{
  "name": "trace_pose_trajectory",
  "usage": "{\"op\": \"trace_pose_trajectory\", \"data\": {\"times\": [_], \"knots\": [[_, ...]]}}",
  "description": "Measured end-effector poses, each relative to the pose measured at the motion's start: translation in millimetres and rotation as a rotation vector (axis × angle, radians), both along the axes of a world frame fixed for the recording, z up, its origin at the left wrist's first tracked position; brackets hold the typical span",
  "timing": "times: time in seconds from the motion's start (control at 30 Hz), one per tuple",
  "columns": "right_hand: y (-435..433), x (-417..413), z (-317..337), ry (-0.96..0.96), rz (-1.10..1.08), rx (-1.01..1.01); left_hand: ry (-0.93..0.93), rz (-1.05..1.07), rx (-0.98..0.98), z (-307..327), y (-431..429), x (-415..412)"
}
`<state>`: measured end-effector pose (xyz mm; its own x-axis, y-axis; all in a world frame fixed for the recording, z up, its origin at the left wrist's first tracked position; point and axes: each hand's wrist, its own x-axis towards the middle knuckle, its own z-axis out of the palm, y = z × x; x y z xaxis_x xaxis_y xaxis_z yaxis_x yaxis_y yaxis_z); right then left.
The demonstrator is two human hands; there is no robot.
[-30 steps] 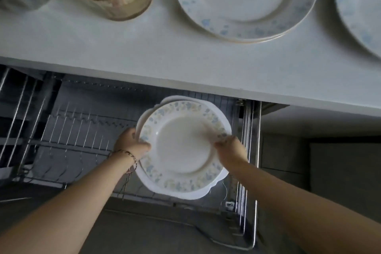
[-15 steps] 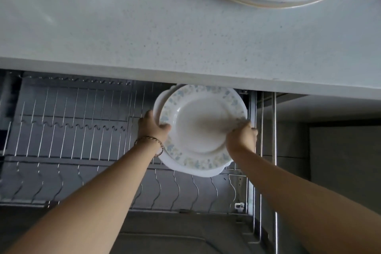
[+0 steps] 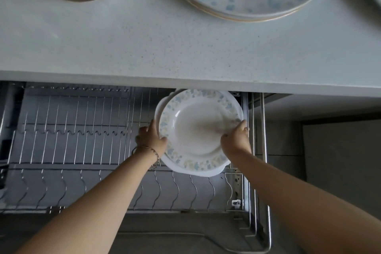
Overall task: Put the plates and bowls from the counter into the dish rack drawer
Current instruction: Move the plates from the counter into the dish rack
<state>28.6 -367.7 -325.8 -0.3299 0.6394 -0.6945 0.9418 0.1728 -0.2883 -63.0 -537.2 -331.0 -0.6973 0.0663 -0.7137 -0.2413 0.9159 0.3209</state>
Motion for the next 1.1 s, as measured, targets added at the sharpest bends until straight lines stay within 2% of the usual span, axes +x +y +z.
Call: {"op": "trace_pose_trajectory", "data": {"times": [0.07, 0.2, 0.33, 0.43, 0.57, 0.7, 0.77, 0.87, 0.93, 1.0, 1.1], "knots": [[1, 0, 20, -0.062, 0.059, -0.028, -0.050, -0.024, -0.100, 20, 2, 3], [5, 2, 82, -0.122, 0.320, -0.083, -0.078, -0.114, 0.067, 76, 14, 5], [34, 5, 166, -0.141, 0.641, -0.129, 0.021, -0.198, 0.177, 154, 49, 0], [71, 4, 227, -0.076, 0.755, -0.090, 0.091, -0.189, 0.282, 214, 91, -10], [136, -9, 295, 0.094, 0.638, 0.026, 0.208, -0.184, 0.379, 276, 157, -29], [209, -47, 322, 0.239, 0.500, 0.166, 0.380, -0.135, 0.399, 308, 222, -54], [247, -73, 320, 0.300, 0.399, 0.204, 0.433, -0.031, 0.424, 312, 252, -72], [294, -110, 304, 0.304, 0.333, 0.254, 0.388, 0.214, 0.344, 309, 289, -102], [315, -131, 292, 0.284, 0.270, 0.204, 0.350, 0.343, 0.255, 302, 304, -121], [327, -149, 280, 0.335, 0.167, 0.055, 0.327, 0.406, 0.213, 292, 310, -137], [331, -165, 266, 0.426, 0.041, -0.167, 0.312, 0.500, 0.325, 272, 307, -151]]}}
